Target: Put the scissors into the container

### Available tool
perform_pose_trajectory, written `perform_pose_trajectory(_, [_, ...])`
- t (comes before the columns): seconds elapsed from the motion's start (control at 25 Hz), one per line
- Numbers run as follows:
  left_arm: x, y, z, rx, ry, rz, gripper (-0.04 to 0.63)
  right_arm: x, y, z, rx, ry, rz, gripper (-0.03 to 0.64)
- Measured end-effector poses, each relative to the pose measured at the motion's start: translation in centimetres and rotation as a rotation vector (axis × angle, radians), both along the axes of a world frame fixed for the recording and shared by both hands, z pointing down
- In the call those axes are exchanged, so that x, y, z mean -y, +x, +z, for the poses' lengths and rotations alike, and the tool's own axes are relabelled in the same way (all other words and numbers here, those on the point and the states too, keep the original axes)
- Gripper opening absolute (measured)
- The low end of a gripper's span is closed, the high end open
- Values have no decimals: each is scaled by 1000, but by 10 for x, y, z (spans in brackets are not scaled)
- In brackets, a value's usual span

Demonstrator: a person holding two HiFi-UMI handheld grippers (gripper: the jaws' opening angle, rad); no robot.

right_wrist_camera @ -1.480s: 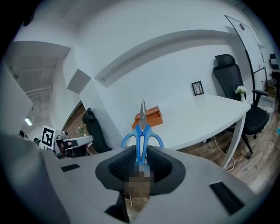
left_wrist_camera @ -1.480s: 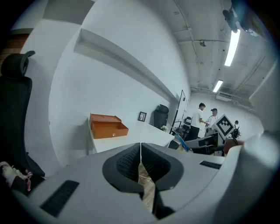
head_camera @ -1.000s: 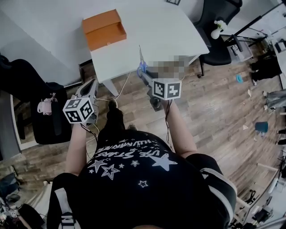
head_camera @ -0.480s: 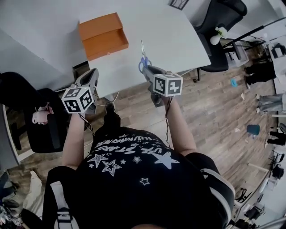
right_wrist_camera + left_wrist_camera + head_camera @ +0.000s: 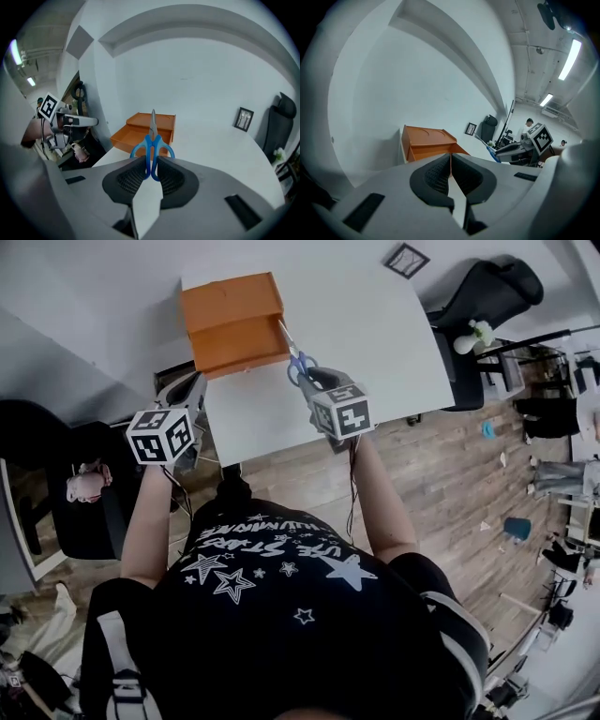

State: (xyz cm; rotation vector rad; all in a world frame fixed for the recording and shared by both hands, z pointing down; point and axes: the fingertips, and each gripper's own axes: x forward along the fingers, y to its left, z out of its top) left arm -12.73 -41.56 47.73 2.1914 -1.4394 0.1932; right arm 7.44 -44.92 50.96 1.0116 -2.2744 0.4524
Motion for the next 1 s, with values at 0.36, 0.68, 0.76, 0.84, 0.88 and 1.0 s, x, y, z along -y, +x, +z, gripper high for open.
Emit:
perform_pose_trajectory(0.36, [51, -50, 7, -2, -6, -28, 23, 74, -59, -8, -225, 150, -250, 97])
perform_pose_trajectory(0.68, [81, -101, 24, -13, -19, -53, 23, 105, -128, 12, -484, 294, -608, 97])
perform_pose_trajectory(0.76, [84, -112, 29, -17, -28, -61, 23, 104, -141, 24, -518, 288, -691, 97])
perform_pose_trajectory(0.84, [88, -123, 34, -22, -34, -68, 23, 104, -151, 36, -542, 272, -749, 97])
perform_pose_trajectory(0.88, [89, -129, 37, -25, -38, -69, 23, 104, -156, 43, -555, 260, -771, 97])
perform_pose_trajectory(1.0, [95, -138, 47, -32, -49, -66, 23, 111, -161, 65, -610, 230, -818, 97])
